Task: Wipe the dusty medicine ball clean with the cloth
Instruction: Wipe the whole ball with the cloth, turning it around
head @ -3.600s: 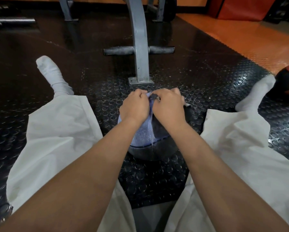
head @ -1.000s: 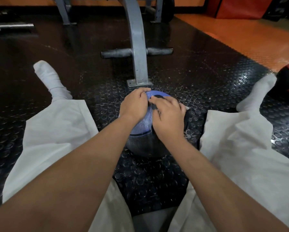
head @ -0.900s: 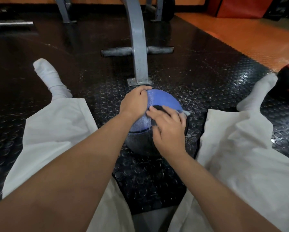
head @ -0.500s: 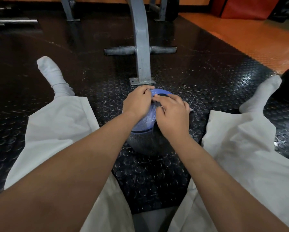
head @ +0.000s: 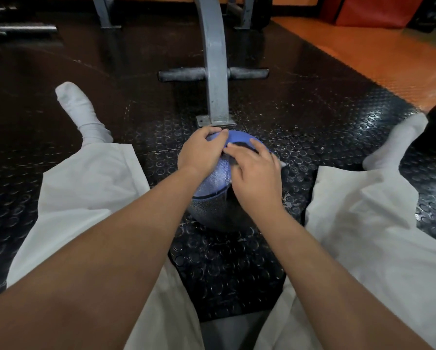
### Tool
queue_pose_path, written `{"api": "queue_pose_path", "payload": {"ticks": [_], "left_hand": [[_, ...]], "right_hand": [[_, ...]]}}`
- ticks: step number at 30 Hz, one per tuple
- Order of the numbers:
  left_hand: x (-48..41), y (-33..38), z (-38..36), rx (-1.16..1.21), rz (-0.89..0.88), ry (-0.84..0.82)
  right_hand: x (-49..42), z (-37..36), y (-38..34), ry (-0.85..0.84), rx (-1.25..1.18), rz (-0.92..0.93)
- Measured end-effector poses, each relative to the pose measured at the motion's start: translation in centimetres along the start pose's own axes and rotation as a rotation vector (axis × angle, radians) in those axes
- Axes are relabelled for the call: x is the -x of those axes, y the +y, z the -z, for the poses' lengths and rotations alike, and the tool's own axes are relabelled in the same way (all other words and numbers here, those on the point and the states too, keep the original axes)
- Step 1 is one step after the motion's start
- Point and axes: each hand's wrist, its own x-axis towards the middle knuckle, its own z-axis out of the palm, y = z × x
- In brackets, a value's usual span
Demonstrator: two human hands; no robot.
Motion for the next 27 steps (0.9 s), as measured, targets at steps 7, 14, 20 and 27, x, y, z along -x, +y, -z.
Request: {"api": "queue_pose_path", "payload": {"ticks": [7,14,20,27], "left_hand": [[-0.5,-0.3,0.8,0.058,0.037,-0.002],[-0.2,-0.3,0.3,0.057,0.008,-0.014],[-0.3,0.1,-0.2,0.018,0.012,0.008],[-0.2,-0.1,0.2,0.061,0.004,-0.001]], "right_hand": [[4.1,-2.0,0.9,0.046,0.044,0.25],[1.7,-0.6,0.7,-0.018,0.075,0.21],[-3.2,0.2,0.1,-0.113,0.016,-0.052],[3.6,-0.9,1.4,0.033,-0.044,0.257]]}}
